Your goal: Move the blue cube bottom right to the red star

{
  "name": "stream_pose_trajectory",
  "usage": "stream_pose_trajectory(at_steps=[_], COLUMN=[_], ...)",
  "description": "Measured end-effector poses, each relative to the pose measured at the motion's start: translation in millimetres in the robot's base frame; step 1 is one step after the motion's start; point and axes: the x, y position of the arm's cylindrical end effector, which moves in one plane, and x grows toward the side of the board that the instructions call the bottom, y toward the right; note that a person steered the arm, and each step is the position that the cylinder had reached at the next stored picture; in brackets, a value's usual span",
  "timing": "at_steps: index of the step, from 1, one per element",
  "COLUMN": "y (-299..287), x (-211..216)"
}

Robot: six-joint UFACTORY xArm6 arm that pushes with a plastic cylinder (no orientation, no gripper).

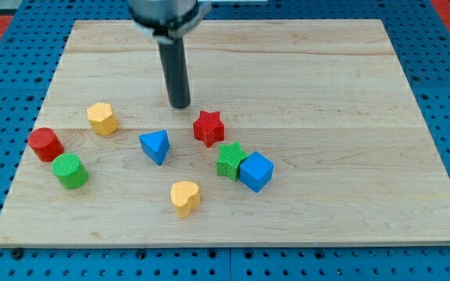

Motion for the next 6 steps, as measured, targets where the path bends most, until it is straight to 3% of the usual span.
stream_pose_trajectory(at_steps=[1, 2, 3, 4, 5, 6], y=[56, 40, 44, 126, 156, 125], x=[18, 97, 107, 68, 125, 165])
